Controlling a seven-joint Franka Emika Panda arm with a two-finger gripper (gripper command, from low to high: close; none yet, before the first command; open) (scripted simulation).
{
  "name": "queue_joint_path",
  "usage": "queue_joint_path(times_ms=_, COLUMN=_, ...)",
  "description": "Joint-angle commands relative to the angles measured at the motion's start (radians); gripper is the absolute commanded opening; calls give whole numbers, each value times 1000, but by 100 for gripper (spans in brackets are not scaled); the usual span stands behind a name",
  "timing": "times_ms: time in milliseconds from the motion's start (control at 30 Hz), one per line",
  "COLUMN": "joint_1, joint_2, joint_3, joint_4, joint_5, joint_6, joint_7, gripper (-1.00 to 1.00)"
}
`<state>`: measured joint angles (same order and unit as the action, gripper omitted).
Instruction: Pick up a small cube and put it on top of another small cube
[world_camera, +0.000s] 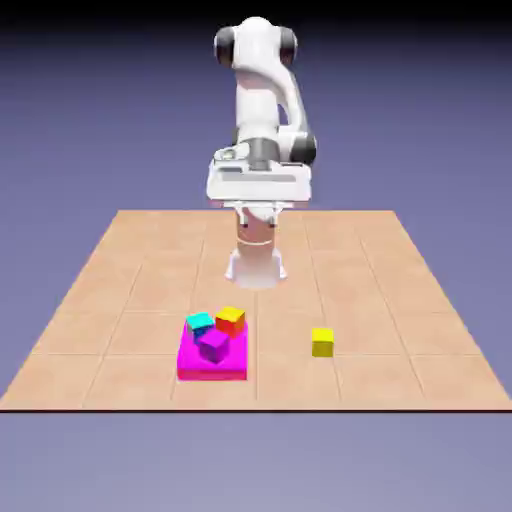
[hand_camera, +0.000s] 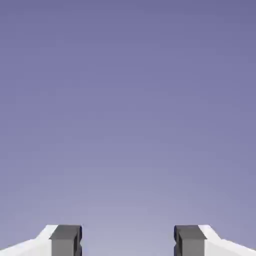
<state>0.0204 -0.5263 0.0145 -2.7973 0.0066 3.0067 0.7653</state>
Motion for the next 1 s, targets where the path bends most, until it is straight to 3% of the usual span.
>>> queue_joint_path(times_ms=0, joint_1=7, joint_2=36, joint_3=12, joint_4=11, joint_5=5, joint_6=-25, joint_7=20, gripper=0)
queue_joint_path(times_ms=600, joint_1=128, joint_2=671, joint_3=223, joint_4=195, joint_5=101, joint_6=-465, joint_7=373, gripper=0)
queue_joint_path(times_ms=833, joint_1=167, joint_2=874, joint_3=184, joint_4=198, joint_5=60, joint_6=-265, joint_7=398, gripper=0)
queue_joint_path(times_ms=867, joint_1=167, joint_2=874, joint_3=184, joint_4=198, joint_5=60, joint_6=-265, joint_7=398, gripper=-100)
queue_joint_path(times_ms=967, joint_1=153, joint_2=801, joint_3=198, joint_4=197, joint_5=75, joint_6=-336, joint_7=389, gripper=-100)
